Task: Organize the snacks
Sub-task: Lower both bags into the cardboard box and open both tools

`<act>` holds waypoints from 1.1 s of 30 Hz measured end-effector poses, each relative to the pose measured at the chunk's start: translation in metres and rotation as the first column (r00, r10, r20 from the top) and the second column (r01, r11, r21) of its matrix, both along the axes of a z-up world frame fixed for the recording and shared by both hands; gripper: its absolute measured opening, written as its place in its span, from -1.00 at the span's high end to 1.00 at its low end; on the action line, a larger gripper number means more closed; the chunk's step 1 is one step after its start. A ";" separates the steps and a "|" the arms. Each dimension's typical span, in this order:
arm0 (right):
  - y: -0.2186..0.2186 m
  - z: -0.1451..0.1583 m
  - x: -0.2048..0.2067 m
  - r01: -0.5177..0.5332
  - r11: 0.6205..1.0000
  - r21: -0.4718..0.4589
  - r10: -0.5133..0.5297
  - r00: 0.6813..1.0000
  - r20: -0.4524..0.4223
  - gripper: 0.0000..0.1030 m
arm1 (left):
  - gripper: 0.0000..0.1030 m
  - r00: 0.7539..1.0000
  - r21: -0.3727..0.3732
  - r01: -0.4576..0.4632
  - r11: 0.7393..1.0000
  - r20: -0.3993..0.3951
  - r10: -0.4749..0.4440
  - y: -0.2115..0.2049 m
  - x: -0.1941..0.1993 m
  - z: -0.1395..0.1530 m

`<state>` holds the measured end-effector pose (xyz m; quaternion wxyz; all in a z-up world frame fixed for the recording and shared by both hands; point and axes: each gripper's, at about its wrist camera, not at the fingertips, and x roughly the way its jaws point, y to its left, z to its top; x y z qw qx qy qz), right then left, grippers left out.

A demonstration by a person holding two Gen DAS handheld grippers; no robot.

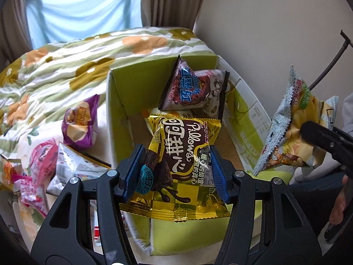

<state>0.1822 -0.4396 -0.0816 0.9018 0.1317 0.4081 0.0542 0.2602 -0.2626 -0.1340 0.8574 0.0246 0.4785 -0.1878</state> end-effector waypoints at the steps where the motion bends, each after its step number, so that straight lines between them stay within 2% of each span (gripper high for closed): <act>1: -0.010 -0.004 0.004 -0.013 1.000 0.002 0.013 1.000 -0.013 -0.19 | -0.05 1.000 0.016 -0.009 1.000 -0.007 0.009 -0.006 0.002 -0.008; 4: -0.017 -0.009 0.007 -0.028 1.000 0.006 0.028 0.999 -0.022 -0.19 | -0.05 0.999 0.048 -0.030 0.998 -0.025 0.031 -0.016 0.006 -0.028; 6: -0.021 -0.012 0.009 -0.042 0.999 0.011 0.042 0.999 -0.025 -0.19 | -0.14 0.998 0.073 -0.057 0.996 -0.015 0.059 -0.021 0.005 -0.033; 7: -0.024 -0.013 0.010 -0.051 0.999 0.014 0.051 0.998 -0.026 -0.19 | -0.35 0.998 0.082 -0.065 0.995 -0.019 0.067 -0.022 0.006 -0.036; 8: -0.025 -0.014 0.012 -0.059 0.998 0.014 0.059 0.998 -0.028 -0.19 | -0.75 0.997 0.091 -0.074 0.993 -0.026 0.076 -0.022 0.007 -0.037; 10: -0.024 -0.015 0.014 -0.077 0.997 0.013 0.078 0.997 -0.028 -0.19 | -0.97 0.995 0.093 -0.095 0.991 0.002 0.095 -0.018 0.002 -0.032; 16: -0.019 -0.017 0.021 -0.121 0.992 0.023 0.121 0.992 -0.032 -0.19 | -0.97 0.992 0.055 -0.129 0.990 0.014 0.129 0.004 -0.016 -0.012; 24: 0.002 -0.033 0.050 -0.201 0.979 0.025 0.203 0.974 -0.101 -0.22 | -0.97 0.983 0.038 -0.184 0.982 0.016 0.184 0.023 -0.032 0.005; 27: 0.012 -0.049 0.067 -0.247 0.969 0.007 0.246 0.957 -0.153 -0.22 | -0.97 0.978 0.051 -0.210 0.976 0.012 0.210 0.027 -0.033 0.008; 33: 0.022 -0.070 0.082 -0.289 0.957 -0.015 0.280 0.939 -0.198 -0.25 | -0.97 0.969 0.075 -0.245 0.967 -0.001 0.245 0.032 -0.032 0.007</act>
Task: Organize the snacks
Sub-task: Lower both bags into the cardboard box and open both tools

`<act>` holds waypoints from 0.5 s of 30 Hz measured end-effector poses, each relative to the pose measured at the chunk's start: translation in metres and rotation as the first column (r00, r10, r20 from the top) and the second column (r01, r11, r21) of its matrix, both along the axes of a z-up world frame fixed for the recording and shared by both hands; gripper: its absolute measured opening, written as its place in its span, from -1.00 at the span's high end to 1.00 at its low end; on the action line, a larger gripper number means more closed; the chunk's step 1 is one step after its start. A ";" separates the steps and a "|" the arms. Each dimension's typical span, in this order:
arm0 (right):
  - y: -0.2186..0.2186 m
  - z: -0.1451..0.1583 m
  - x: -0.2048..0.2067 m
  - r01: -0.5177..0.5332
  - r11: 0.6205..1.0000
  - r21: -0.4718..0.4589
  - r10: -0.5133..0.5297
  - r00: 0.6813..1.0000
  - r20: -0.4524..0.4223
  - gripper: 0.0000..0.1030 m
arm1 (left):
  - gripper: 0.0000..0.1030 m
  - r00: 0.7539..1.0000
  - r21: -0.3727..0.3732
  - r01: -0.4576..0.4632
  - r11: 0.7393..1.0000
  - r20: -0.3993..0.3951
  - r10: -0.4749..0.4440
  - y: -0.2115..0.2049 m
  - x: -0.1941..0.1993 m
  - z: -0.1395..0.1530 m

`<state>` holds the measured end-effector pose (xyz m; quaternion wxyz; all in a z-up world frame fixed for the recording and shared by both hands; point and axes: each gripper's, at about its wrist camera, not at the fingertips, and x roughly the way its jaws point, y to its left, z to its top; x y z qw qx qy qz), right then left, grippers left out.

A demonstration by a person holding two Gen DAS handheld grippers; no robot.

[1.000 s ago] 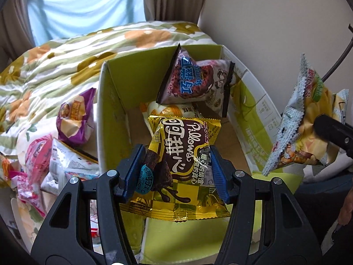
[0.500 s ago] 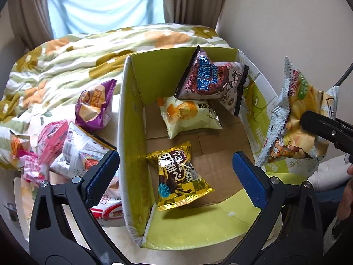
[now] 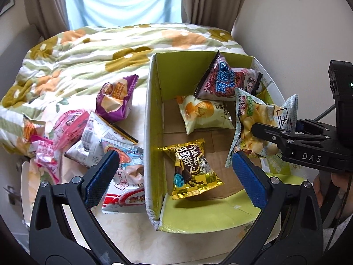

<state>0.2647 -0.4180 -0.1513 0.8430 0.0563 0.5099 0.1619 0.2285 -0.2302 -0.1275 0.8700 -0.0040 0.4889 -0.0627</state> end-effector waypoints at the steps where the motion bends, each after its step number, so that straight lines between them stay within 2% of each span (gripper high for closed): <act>1: 0.001 -0.003 0.001 -0.004 1.000 -0.001 0.004 1.000 -0.004 -0.31 | -0.97 1.000 0.006 -0.003 1.000 -0.004 0.003 0.001 0.000 -0.001; 2: 0.002 -0.006 0.003 -0.006 1.000 -0.002 0.006 1.000 -0.007 -0.40 | -0.97 1.000 0.012 -0.006 1.000 -0.009 0.006 0.002 -0.001 -0.003; 4: 0.002 -0.009 0.003 0.003 1.000 0.002 -0.003 1.000 0.002 -0.90 | -0.97 1.000 0.022 -0.012 1.000 -0.017 0.012 0.004 -0.002 -0.006; 5: 0.001 -0.009 0.002 0.008 1.000 0.007 -0.008 1.000 0.015 -0.96 | -0.97 1.000 0.024 -0.015 1.000 -0.019 0.016 0.005 -0.004 -0.008; 10: 0.000 -0.002 -0.006 0.036 0.999 0.012 -0.037 0.995 0.094 -0.98 | -0.97 1.000 0.010 -0.022 1.000 -0.019 0.022 0.011 -0.011 -0.010; 15: -0.002 0.011 -0.012 0.054 0.998 0.014 -0.055 0.991 0.119 -0.98 | -0.97 1.000 0.015 -0.008 1.000 0.014 0.008 0.010 -0.018 0.003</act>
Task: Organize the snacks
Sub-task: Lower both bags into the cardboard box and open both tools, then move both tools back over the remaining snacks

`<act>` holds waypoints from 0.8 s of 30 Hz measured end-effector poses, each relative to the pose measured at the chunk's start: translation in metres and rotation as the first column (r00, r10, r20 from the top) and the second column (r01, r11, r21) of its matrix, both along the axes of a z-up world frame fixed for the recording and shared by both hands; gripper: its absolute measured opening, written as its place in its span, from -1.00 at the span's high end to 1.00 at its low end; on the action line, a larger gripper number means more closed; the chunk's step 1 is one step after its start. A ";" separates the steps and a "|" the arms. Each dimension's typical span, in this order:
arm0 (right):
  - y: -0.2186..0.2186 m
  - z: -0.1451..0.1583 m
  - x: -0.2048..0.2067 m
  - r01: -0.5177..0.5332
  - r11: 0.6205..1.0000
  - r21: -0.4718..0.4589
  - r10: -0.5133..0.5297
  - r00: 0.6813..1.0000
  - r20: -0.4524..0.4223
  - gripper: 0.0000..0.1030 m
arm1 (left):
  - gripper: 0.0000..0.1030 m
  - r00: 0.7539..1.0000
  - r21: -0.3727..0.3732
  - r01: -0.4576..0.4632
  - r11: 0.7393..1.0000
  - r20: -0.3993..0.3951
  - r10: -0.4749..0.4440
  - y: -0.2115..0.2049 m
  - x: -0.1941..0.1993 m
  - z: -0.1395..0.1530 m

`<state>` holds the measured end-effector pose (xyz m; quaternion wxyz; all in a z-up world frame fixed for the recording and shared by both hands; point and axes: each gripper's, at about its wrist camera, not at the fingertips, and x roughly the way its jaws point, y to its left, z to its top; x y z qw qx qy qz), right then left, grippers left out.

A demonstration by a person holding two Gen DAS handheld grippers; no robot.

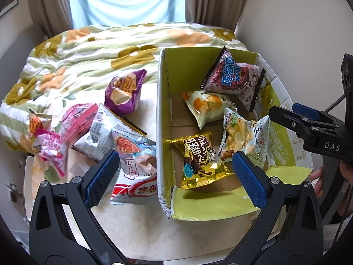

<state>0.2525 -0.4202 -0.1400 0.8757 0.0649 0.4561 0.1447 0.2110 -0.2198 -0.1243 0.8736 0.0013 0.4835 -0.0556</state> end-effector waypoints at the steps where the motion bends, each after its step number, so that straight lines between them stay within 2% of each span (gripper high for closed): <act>1: 0.000 0.004 -0.002 0.007 1.000 -0.008 -0.007 1.000 0.012 -0.98 | -0.97 1.000 0.006 0.003 1.000 0.011 -0.004 0.000 -0.001 0.004; 8: 0.000 0.030 -0.017 0.026 1.000 -0.011 -0.025 0.998 0.059 -0.98 | -0.97 0.998 0.016 0.004 1.000 0.058 -0.004 0.013 -0.016 0.029; 14: 0.021 0.055 -0.038 0.007 0.999 -0.035 -0.004 0.996 0.090 -0.98 | -0.97 0.996 -0.009 -0.003 1.000 0.090 0.004 0.041 -0.036 0.044; 20: 0.060 0.078 -0.062 -0.006 1.000 -0.021 0.009 0.989 0.146 -0.98 | -0.97 0.994 -0.004 -0.009 1.000 0.109 0.009 0.093 -0.057 0.049; 24: 0.098 0.080 -0.073 -0.011 1.000 0.011 0.009 0.988 0.153 -0.98 | -0.97 0.994 0.004 -0.023 1.000 0.110 0.022 0.141 -0.066 0.050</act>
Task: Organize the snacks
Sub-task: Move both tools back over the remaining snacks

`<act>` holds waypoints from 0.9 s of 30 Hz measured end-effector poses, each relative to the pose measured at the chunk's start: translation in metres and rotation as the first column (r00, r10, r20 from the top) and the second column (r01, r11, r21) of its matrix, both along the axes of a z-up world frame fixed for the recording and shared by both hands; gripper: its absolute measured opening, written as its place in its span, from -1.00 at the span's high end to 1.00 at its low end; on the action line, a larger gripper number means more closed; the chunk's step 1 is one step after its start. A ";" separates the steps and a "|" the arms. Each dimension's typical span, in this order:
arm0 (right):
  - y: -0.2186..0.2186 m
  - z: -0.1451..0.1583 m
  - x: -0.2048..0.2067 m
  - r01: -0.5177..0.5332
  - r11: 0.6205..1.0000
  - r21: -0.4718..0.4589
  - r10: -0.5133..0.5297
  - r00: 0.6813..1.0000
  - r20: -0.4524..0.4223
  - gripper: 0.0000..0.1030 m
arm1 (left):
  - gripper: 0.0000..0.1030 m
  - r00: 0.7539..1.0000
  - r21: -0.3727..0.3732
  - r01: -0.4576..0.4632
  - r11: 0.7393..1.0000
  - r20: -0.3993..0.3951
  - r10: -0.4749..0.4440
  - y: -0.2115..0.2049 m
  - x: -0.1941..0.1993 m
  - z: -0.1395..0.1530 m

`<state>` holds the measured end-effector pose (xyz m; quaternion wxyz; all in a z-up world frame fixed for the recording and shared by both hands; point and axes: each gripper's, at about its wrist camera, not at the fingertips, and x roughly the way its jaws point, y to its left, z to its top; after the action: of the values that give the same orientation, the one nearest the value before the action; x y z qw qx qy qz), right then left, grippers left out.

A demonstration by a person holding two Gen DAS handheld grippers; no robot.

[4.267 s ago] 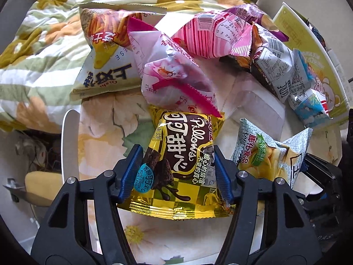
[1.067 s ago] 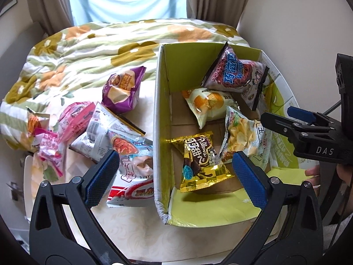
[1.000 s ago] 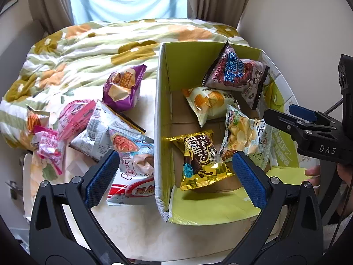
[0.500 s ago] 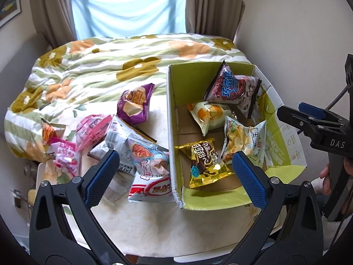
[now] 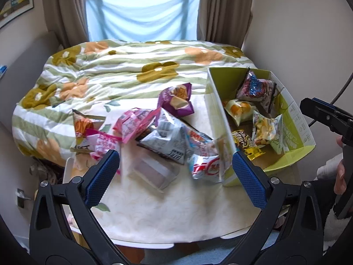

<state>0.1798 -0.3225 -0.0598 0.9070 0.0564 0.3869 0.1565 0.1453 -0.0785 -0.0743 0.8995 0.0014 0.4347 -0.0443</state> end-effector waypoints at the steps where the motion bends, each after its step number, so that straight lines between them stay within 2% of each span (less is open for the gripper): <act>1: 0.010 -0.001 -0.002 -0.006 1.000 0.011 0.006 1.000 0.001 -0.98 | -0.97 1.000 -0.003 -0.001 1.000 0.000 0.001 0.013 -0.001 0.000; 8: 0.083 -0.017 -0.008 -0.021 0.999 -0.032 0.021 1.000 0.005 -0.98 | -0.97 1.000 -0.028 -0.009 1.000 -0.030 0.008 0.090 0.005 -0.015; 16: 0.155 -0.058 -0.001 -0.045 0.999 -0.013 0.045 0.998 -0.037 -0.98 | -0.97 0.996 -0.050 -0.001 0.999 -0.085 -0.004 0.157 0.029 -0.062; 22: 0.207 -0.109 0.003 -0.148 0.985 -0.093 0.142 0.987 -0.069 -0.98 | -0.97 0.992 -0.040 0.014 0.999 -0.124 -0.019 0.173 0.051 -0.099; 27: 0.241 -0.156 0.003 -0.253 0.954 -0.163 0.233 0.964 -0.129 -0.98 | -0.97 0.990 -0.024 0.021 0.999 -0.140 -0.024 0.170 0.067 -0.126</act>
<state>0.1830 -0.0815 -0.2161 0.8598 -0.0645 0.4521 0.2285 0.2123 0.0912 -0.2001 0.8662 -0.0068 0.4962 -0.0595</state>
